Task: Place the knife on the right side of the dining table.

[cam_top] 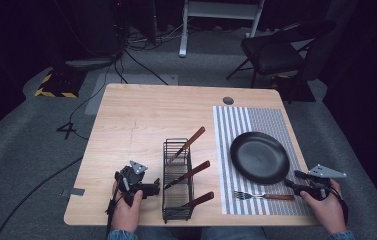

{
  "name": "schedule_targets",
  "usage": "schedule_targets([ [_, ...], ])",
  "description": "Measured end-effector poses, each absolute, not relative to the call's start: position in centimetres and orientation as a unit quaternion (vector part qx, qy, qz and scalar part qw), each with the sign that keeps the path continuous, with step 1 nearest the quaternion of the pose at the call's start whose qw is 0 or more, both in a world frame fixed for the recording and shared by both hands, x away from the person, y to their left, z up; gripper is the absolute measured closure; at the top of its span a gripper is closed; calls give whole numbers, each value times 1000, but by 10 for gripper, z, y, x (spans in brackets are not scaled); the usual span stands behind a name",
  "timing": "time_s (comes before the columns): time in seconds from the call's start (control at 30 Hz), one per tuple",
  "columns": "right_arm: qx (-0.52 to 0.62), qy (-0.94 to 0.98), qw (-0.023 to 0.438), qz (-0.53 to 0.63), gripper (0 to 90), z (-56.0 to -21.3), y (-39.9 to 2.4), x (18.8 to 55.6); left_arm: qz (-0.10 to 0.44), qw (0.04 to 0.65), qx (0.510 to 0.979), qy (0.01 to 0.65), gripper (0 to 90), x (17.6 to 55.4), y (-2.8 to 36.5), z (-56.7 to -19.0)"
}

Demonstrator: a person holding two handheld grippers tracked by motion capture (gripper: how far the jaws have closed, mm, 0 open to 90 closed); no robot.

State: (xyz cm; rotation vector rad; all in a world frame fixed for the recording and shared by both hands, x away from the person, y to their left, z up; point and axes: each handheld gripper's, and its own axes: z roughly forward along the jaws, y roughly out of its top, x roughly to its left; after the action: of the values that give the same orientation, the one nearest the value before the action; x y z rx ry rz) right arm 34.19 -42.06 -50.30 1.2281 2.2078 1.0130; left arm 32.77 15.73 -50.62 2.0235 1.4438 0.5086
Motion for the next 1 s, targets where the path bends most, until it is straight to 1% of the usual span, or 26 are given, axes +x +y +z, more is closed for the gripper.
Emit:
schedule_targets([
  [0.03, 441, 793, 208, 364, 380, -503, -421, 342, 191, 297, 762, 543, 2, 328, 157, -506],
  [0.07, 442, 792, 207, 366, 414, -503, -420, 341, 191, 297, 762, 543, 2, 328, 157, -506],
  [0.2, 449, 786, 194, 378, 474, -500, -423, 341, 192, 298, 761, 544, 2, 328, 157, -506],
  [0.3, 448, 784, 199, 379, 507, -491, -425, 339, 191, 297, 763, 542, 2, 328, 157, -506],
  [0.43, 461, 778, 170, 391, 550, -472, -424, 338, 192, 296, 762, 543, 2, 328, 157, -506],
  [0.57, 468, 766, 123, 423, 575, -445, -414, 339, 192, 296, 762, 542, 1, 328, 157, -506],
  [0.6, 468, 766, 123, 423, 575, -445, -414, 339, 192, 296, 762, 542, 2, 328, 157, -506],
  [0.63, 456, 770, 123, 429, 584, -429, -405, 342, 191, 296, 762, 542, 2, 329, 157, -506],
  [0.67, 456, 770, 123, 429, 584, -429, -405, 342, 191, 297, 763, 542, 2, 329, 157, -506],
  [0.7, 438, 780, 134, 426, 583, -416, -396, 347, 191, 296, 763, 542, 2, 329, 157, -506],
  [0.73, 425, 786, 142, 425, 580, -410, -392, 349, 191, 296, 763, 542, 2, 329, 157, -506],
  [0.8, 413, 793, 148, 423, 578, -405, -387, 352, 191, 297, 763, 542, 2, 329, 157, -506],
  [0.9, 382, 810, 162, 414, 575, -385, -369, 362, 190, 298, 762, 542, 3, 328, 158, -506],
  [0.93, 382, 810, 162, 414, 575, -385, -369, 362, 190, 298, 762, 542, 4, 328, 158, -506],
  [1.0, 366, 816, 163, 416, 576, -374, -359, 366, 190, 298, 763, 542, 3, 328, 157, -506],
])
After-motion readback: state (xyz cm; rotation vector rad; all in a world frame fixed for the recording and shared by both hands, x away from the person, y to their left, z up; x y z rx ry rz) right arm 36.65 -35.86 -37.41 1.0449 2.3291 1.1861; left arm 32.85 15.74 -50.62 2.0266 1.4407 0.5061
